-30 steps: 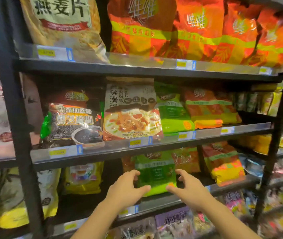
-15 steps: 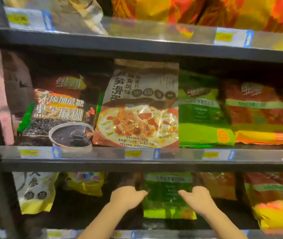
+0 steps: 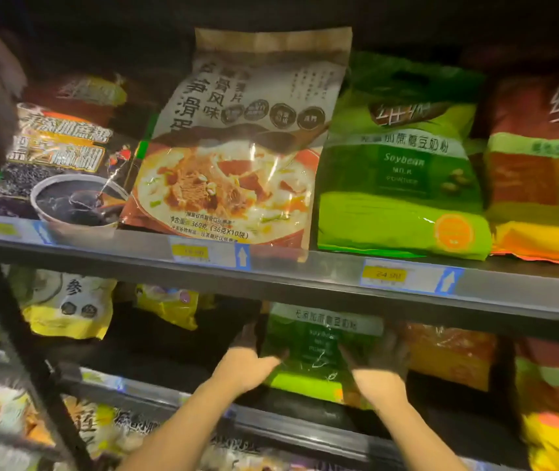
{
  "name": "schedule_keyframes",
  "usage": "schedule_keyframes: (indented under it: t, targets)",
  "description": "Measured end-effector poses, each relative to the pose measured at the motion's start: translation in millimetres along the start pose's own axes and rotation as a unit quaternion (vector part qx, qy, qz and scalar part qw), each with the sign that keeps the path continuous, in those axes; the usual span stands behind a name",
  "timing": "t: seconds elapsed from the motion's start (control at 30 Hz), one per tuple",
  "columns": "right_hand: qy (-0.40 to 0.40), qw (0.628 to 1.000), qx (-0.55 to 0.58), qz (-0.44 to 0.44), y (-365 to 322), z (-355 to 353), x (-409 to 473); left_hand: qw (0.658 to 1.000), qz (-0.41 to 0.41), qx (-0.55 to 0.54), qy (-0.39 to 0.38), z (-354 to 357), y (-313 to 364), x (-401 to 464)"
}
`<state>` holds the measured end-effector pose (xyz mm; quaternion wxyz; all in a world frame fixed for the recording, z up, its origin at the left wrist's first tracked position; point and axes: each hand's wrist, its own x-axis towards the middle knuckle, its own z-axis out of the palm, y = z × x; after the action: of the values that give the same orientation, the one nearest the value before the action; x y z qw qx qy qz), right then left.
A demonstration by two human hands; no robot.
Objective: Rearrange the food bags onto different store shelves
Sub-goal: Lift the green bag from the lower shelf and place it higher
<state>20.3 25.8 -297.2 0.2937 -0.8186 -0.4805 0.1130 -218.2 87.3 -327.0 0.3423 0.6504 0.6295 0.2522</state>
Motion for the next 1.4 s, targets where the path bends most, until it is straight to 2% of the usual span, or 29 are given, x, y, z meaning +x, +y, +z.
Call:
schedule_keyframes:
  t: [0.07, 0.17, 0.3, 0.43, 0.53, 0.73, 0.87, 1.0, 1.17, 1.27, 1.4]
  targets:
    - [-0.026, 0.998, 0.049, 0.016, 14, 3, 5, 1.000, 0.011, -0.010, -0.004, 9, 2, -3]
    - [-0.078, 0.996, 0.042, 0.000, 31, 11, 13, 0.999, 0.038, -0.014, 0.000, 16, 2, 4]
    - [-0.144, 0.970, 0.196, 0.025, 41, 23, 16, 1.000, 0.027, -0.010, 0.005, 21, 3, 16]
    - [-0.156, 0.942, 0.291, 0.057, 44, 35, 22, 0.997, 0.027, -0.055, -0.049, 30, -7, 25]
    - [-0.152, 0.911, 0.375, 0.080, 45, 37, 26, 0.993, 0.033, -0.110, -0.042, 35, -10, 29]
    - [-0.146, 0.921, 0.359, 0.040, 42, 39, 26, 0.990, 0.037, -0.135, -0.028, 39, -5, 18]
    - [-0.121, 0.909, 0.397, 0.024, 39, 44, 21, 0.987, 0.027, -0.156, 0.001, 35, -8, 9]
    - [-0.127, 0.902, 0.412, 0.015, 35, 34, 13, 0.980, 0.091, -0.175, 0.027, 26, -11, -3]
    - [-0.114, 0.909, 0.395, -0.060, 30, 12, -3, 0.988, 0.057, -0.139, 0.016, 8, -4, -30]
    - [-0.115, 0.924, 0.355, -0.088, 31, 3, -20, 0.983, 0.097, -0.153, 0.009, -1, 2, -53]
    - [-0.102, 0.934, 0.326, -0.106, 35, -1, -52, 0.968, 0.129, -0.212, -0.043, -11, -3, -83]
